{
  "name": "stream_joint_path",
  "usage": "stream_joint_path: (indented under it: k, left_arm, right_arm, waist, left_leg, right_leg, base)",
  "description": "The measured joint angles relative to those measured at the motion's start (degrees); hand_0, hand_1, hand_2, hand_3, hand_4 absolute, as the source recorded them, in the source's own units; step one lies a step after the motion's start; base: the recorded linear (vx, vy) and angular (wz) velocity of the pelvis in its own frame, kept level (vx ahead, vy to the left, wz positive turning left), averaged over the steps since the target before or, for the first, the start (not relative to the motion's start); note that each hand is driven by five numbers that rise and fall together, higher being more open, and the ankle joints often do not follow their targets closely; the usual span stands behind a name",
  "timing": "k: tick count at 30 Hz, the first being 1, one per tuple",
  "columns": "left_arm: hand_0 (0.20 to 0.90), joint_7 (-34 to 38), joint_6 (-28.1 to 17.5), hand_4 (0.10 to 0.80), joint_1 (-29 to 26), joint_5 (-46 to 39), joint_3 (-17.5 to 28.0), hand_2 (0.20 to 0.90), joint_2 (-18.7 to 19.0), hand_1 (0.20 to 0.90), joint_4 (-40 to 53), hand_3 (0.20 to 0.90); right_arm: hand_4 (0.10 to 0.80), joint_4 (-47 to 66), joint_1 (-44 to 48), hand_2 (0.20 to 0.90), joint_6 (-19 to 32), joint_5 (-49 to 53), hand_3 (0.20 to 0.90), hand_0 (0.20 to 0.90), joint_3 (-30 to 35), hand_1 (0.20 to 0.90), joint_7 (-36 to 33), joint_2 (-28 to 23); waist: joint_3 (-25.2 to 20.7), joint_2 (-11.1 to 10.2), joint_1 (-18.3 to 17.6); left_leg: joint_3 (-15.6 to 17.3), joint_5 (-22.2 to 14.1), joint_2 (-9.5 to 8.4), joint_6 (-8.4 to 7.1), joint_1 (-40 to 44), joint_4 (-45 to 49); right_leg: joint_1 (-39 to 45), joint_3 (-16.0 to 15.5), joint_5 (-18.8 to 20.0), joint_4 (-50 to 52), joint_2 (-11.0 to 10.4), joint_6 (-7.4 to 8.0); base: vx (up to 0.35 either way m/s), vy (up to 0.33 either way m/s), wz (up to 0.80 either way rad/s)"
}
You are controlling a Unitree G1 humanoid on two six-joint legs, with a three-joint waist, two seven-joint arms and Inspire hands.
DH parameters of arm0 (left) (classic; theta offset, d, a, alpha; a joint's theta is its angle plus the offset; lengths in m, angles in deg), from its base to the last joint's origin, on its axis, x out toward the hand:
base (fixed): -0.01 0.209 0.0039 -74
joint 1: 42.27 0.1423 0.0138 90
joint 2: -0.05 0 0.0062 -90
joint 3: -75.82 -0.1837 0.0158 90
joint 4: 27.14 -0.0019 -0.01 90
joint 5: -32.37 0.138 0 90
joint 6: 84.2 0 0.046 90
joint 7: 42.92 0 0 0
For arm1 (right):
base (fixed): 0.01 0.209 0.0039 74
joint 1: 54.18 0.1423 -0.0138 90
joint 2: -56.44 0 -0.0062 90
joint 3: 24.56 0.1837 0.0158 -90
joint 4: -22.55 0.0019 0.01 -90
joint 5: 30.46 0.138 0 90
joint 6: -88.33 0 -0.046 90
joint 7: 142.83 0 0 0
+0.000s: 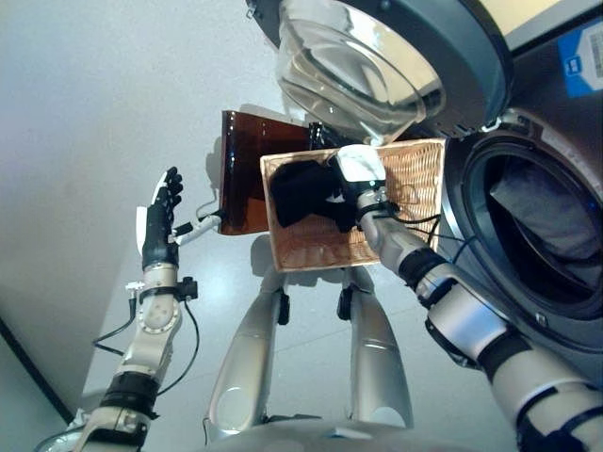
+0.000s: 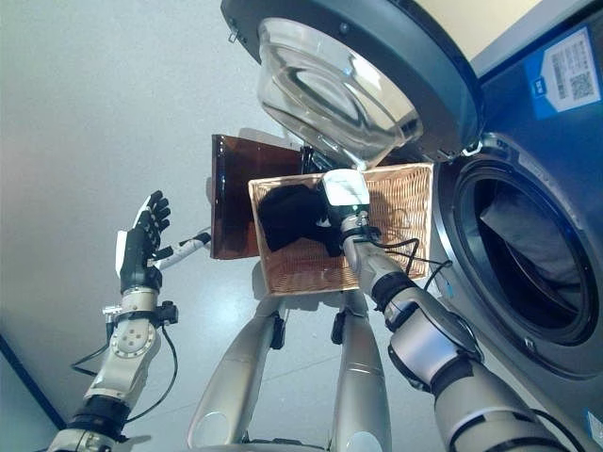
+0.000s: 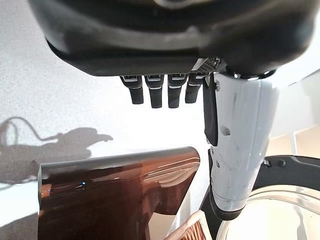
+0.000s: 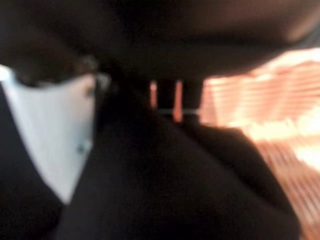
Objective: Pick up the clothes and place them into the washing machine
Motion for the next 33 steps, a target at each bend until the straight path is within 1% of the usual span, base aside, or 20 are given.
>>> stream_joint_path:
  k: [6,9,12,13,16,18,20,22,24,28,31,33]
  left_arm:
    - [0.9,-0.07,0.01,0.8,-0.16,0.0,0.29,0.9,0.0,0.9,0.05,0.9]
    - [0.9,-0.2,0.22,0.8,-0.16,-0.01,0.28,0.9,-0.07,0.9,0.02,0.9]
    - [0.9,-0.35,0.29,0.8,-0.1,-0.06,0.43,0.9,-0.09,0.9,-0.01,0.9]
    - [0.9,-0.41,0.26,0.8,-0.04,-0.09,0.55,0.9,-0.1,0.9,-0.05,0.9]
    - [0.9,-0.53,0.28,0.8,-0.17,-0.08,0.59,0.9,-0.46,0.9,-0.19,0.9]
    - [0.9,-0.57,0.27,0.8,-0.16,-0.21,0.64,0.9,-0.93,0.9,-0.53,0.9]
    - [0.9,-0.64,0.34,0.8,-0.01,-0.66,0.63,0.9,-1.68,0.9,-1.55,0.9]
    - [0.9,-0.78,0.32,0.8,0.89,-1.43,0.63,0.9,-2.36,0.9,-1.56,0.9]
    - [0.9,-1.27,0.34,0.8,0.95,-1.73,0.57,0.9,-2.75,0.9,-1.7,0.9]
    - [0.9,-1.95,0.35,0.8,1.8,-2.33,0.64,0.9,-2.89,0.9,-2.88,0.9]
    - [0.9,-2.68,0.35,0.8,3.63,-3.7,0.52,0.9,-2.89,0.9,-3.33,0.9]
    - [0.9,-2.97,0.34,0.8,5.03,-4.42,0.38,0.9,-2.9,0.9,-3.75,0.9]
  right_arm:
    - [0.3,-0.05,-0.28,0.2,-0.08,-0.01,0.2,0.2,0.41,0.2,0.15,-0.5]
    - [0.3,1.61,-2.03,0.2,0.03,0.15,0.2,0.2,2.41,0.2,0.59,-1.61]
    - [0.3,6.8,-5.87,0.2,0.16,1.17,0.2,0.2,3.2,0.2,1.15,-4.79]
    - [0.3,9.74,-7.9,0.2,0.48,1.29,0.2,0.2,4.37,0.2,1.13,-6.2]
    - [0.3,13.11,-10.88,0.2,1.29,1.98,0.2,0.2,5.01,0.2,1.49,-9.16]
    - [0.3,17.98,-15.11,0.2,2.53,2.51,0.2,0.2,7.74,0.2,2.38,-11.4]
    - [0.3,18.49,-17.38,0.2,3.49,3.85,0.2,0.2,9.41,0.2,2.55,-11.44]
    - [0.3,19.44,-19.82,0.2,4.19,4.42,0.2,0.2,9.87,0.2,2.7,-11.75]
    - [0.3,21.27,-22.52,0.2,4.83,4.78,0.2,0.2,12.24,0.2,3.51,-11.85]
    - [0.3,23.83,-28.48,0.2,7.52,10.1,0.2,0.2,15.81,0.2,5.0,-11.6]
    - [0.3,25.65,-33.15,0.2,10.44,15.96,0.2,0.2,18.56,0.2,6.49,-10.9]
    - [0.3,25.85,-37.13,0.2,12.49,23.32,0.2,0.2,20.85,0.2,7.71,-9.48]
  waist:
    - [-0.01,0.0,0.21]
    - [-0.02,0.01,0.27]
    - [-0.14,-0.06,-0.05]
    - [-0.18,-0.07,-0.09]
    - [-0.21,-0.1,-0.47]
    - [-0.29,-0.18,-0.87]
    - [-0.32,-0.2,-1.49]
    - [-2.03,-0.84,-2.18]
    - [-2.28,-0.98,-2.24]
    - [-3.09,-1.63,-2.6]
    - [-4.62,-2.17,-3.43]
    - [-6.71,-2.75,-3.66]
  left_leg:
    - [0.12,0.0,-0.09,0.0,0.11,1.01]
    - [0.14,0.02,-0.1,0.01,0.91,1.14]
    - [0.29,-0.03,-0.13,-0.05,2.24,1.11]
    - [0.36,-0.04,-0.17,-0.06,2.43,1.11]
    - [0.56,-0.02,-0.19,-0.01,3.23,1.11]
    - [0.41,-0.1,-0.13,-0.12,4.2,1.05]
    - [0.38,-0.06,-0.13,0.04,5.94,0.9]
    - [0.42,-0.37,-0.11,-0.11,6.4,0.73]
    - [0.29,-0.34,-0.07,-0.09,7.3,0.68]
    - [0.24,-0.45,0.04,-0.05,11.42,-0.63]
    - [0.07,-0.5,0.11,-0.03,13.97,-1.68]
    - [0.13,-0.47,0.21,-0.04,15.45,-2.66]
  right_leg:
    - [0.16,0.07,0.0,0.83,-0.15,-0.01]
    - [0.93,0.03,0.02,1.07,-0.19,-0.02]
    - [2.13,0.09,0.01,1.28,-0.28,-0.01]
    - [2.26,0.1,0.0,1.47,-0.32,0.0]
    - [2.82,0.15,0.0,1.76,-0.33,0.0]
    - [3.91,0.12,-0.02,1.67,-0.28,-0.01]
    - [5.7,0.05,-0.17,1.55,-0.28,0.03]
    - [5.94,0.08,-0.36,1.66,-0.28,0.08]
    - [7.04,0.03,-0.35,1.54,-0.23,0.04]
    - [10.79,0.04,-0.52,0.64,-0.1,0.13]
    - [13.36,0.02,-0.7,-0.45,0.01,0.39]
    - [14.85,-0.02,-0.55,-1.56,0.21,0.27]
  base:
    - [0.005,-0.004,0.0]
    - [0.038,-0.024,-0.01]
    - [0.052,-0.035,0.0]
    - [0.046,-0.026,0.01]
    - [0.078,-0.043,0.0]
    - [0.084,-0.047,0.03]
    - [0.068,-0.039,0.04]
    - [0.105,-0.054,0.01]
    - [0.069,-0.037,0.0]
    - [0.098,-0.043,-0.01]
    - [0.078,-0.032,-0.04]
    - [0.064,-0.02,-0.05]
